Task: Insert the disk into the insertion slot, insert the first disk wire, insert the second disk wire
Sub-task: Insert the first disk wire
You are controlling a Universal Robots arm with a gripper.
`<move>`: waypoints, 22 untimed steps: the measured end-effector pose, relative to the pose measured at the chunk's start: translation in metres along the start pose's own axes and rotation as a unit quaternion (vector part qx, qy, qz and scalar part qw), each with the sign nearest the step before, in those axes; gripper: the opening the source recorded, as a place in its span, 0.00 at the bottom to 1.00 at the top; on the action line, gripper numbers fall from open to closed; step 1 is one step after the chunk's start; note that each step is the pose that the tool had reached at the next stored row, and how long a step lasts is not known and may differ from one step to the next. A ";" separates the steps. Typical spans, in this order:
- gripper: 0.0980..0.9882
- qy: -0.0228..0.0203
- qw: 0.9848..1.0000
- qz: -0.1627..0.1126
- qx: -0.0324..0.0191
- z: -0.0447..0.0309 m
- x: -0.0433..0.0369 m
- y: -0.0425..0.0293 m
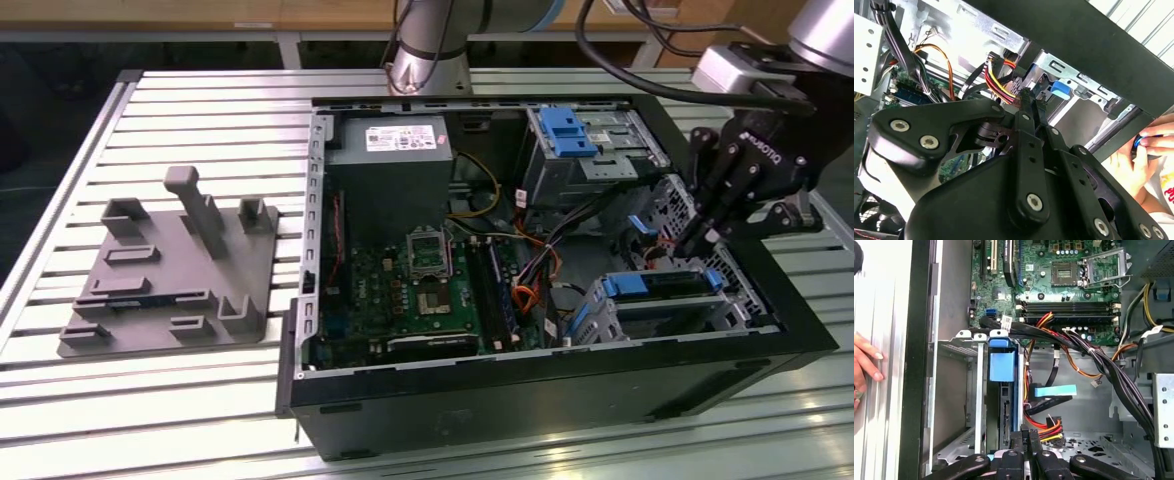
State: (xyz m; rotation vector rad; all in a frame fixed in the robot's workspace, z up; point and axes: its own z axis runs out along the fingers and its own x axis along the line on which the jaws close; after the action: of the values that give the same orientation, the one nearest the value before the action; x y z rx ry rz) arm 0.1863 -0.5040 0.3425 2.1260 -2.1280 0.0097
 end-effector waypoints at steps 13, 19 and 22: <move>0.07 -0.011 1.000 -0.002 0.028 0.0013 0.0044 0.0094; 0.07 -0.016 0.999 -0.002 0.030 0.0020 0.0071 0.0150; 0.07 -0.031 0.999 -0.003 0.032 0.0022 0.0082 0.0150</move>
State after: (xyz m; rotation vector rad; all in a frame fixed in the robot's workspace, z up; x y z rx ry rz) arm 0.1712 -0.5122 0.3425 2.1964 -2.1847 0.0117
